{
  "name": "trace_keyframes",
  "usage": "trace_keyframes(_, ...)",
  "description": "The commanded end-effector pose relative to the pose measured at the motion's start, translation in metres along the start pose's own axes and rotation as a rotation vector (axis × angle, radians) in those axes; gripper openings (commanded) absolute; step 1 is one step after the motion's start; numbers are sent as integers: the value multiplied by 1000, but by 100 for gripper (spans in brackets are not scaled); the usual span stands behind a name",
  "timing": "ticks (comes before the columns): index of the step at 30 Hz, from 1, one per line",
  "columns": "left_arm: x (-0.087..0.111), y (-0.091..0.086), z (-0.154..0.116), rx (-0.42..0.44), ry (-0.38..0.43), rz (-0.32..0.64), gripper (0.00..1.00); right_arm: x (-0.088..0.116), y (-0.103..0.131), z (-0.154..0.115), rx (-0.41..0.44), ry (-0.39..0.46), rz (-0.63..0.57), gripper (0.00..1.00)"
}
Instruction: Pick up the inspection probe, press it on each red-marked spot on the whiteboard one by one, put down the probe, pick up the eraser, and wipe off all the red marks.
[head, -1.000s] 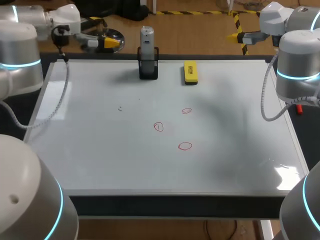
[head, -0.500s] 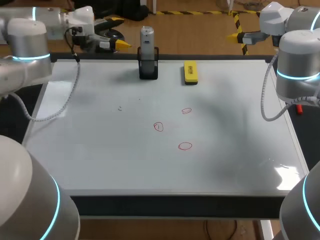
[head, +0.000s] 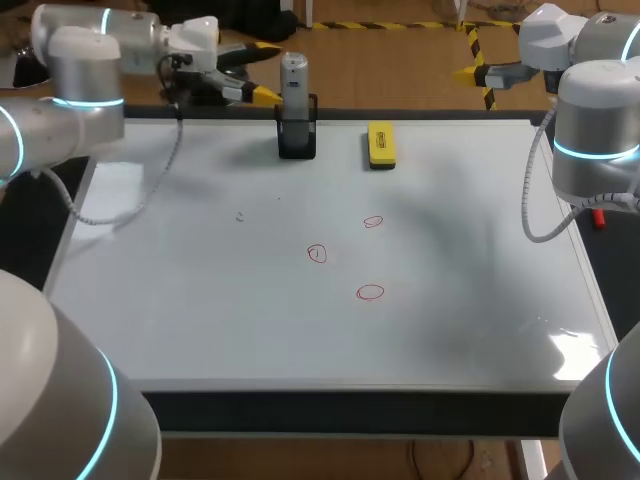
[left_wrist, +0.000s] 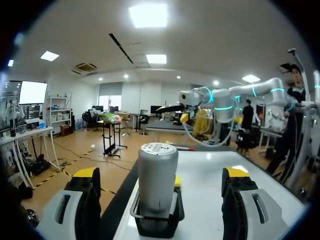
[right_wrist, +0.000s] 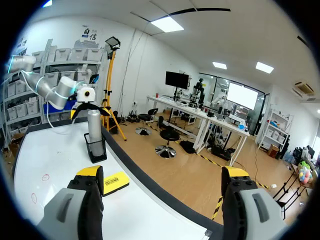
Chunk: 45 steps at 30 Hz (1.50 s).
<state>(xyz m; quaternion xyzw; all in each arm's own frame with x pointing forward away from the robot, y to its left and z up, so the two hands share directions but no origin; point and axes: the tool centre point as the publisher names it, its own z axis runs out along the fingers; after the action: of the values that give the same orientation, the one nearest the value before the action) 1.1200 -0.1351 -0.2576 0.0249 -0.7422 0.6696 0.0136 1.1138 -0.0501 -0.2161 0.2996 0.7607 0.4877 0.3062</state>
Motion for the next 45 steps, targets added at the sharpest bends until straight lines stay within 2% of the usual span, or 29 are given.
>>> trace_keyframes(1,-5,6,8,24,78,9,100,0,0,0,0,0,0,100)
trace_keyframes(20,1,24,29,74,69,1,100,0,0,0,0,0,0,100)
trace_keyframes(32,2,27,46,94,85,-3,100,0,0,0,0,0,0,100)
trace_keyframes(45,3,31,54,95,88,-8,100,0,0,0,0,0,0,100)
